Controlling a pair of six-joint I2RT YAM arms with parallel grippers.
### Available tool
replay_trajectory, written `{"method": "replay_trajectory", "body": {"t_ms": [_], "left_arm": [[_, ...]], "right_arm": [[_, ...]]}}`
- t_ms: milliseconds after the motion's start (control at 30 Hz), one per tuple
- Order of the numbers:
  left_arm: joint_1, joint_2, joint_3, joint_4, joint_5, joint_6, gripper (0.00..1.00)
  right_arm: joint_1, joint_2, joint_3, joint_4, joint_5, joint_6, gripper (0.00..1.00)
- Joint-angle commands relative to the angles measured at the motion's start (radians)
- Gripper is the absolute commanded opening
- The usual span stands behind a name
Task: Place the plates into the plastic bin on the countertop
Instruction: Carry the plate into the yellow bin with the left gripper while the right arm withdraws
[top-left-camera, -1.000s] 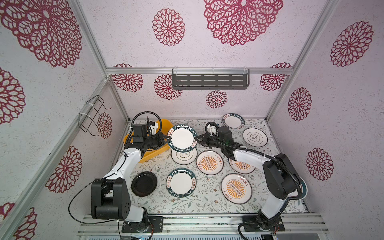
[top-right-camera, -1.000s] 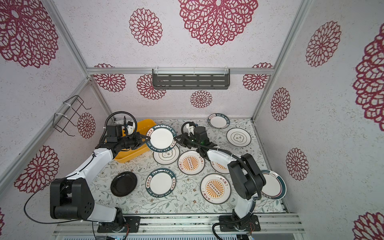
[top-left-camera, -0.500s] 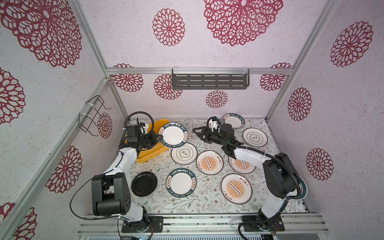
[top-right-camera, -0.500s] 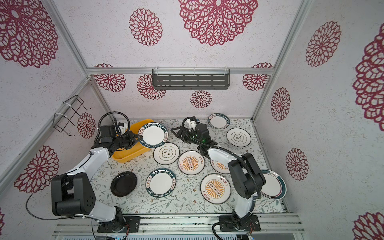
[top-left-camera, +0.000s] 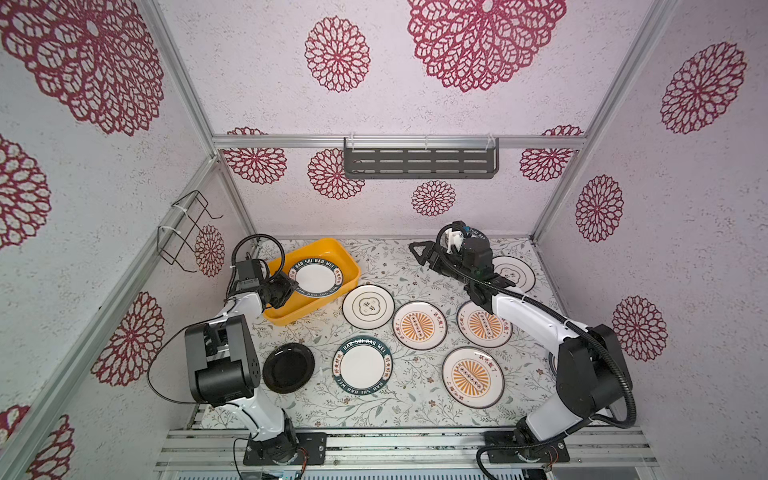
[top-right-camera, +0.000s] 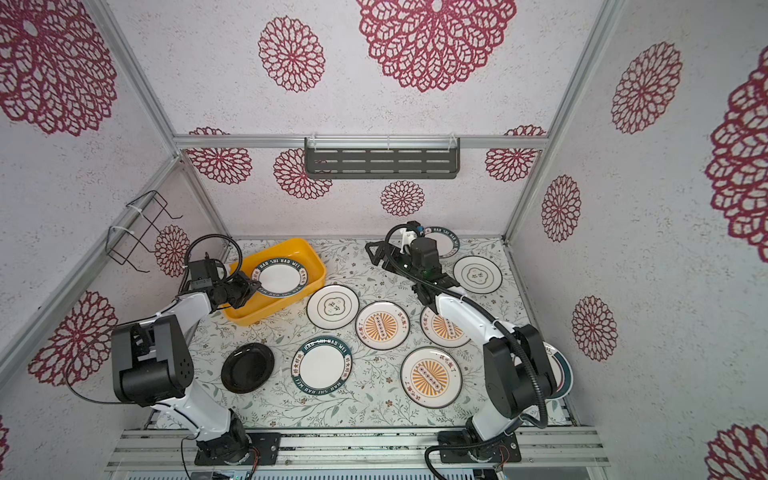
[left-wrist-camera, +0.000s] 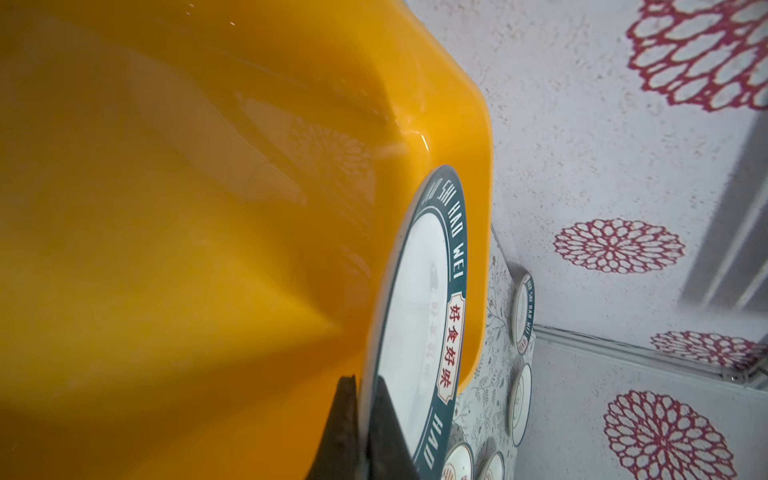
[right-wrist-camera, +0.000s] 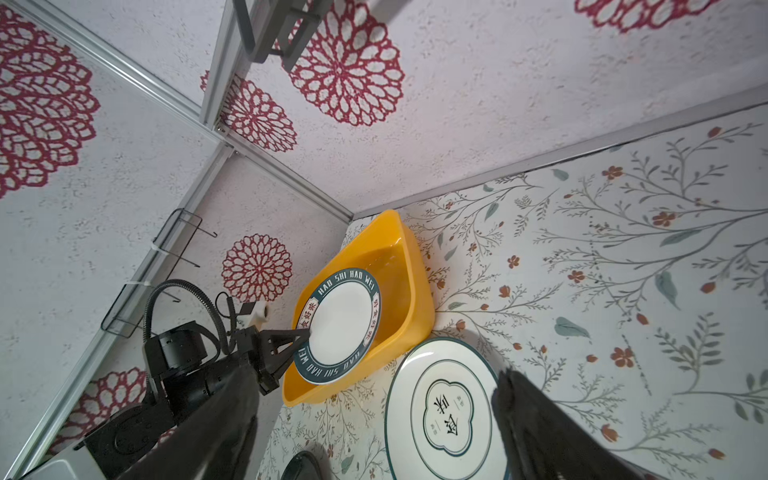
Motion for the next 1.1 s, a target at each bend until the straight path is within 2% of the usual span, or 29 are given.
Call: {"method": "replay_trajectory", "body": {"t_ms": [0,433,667,700,900,967,1067], "left_arm": [[0.013,0.029,0.062,0.050,0.000,-0.014,0.00],[0.012,0.172,0.204,-0.101,-0.095,0.016,0.00],[0.011,0.222,0.257,-0.124,-0.090,0.007,0.00],[0.012,0.263,0.265,-0.134,-0.095,0.007,0.01],[0.007,0.289,0.294,-0.172,-0.141,0.018,0.19],[0.006,0.295,0.302,-0.186,-0.149,0.027,0.21],[0.004,0.292,0.303,-0.201,-0.164,0.030,0.33]], "right_arm": [[-0.027,-0.035,-0.013,-0.029,0.068,-0.033,0.92],[-0.051,-0.001,0.019,-0.041,0.079,-0.035,0.92],[-0.053,-0.044,-0.015,-0.055,0.109,-0.032,0.92],[-0.053,-0.055,-0.027,-0.052,0.116,-0.032,0.92],[-0.053,-0.136,-0.088,-0.058,0.172,-0.032,0.92],[-0.052,-0.157,-0.105,-0.064,0.183,-0.032,0.92],[-0.053,-0.185,-0.124,-0.078,0.196,-0.033,0.92]]}}
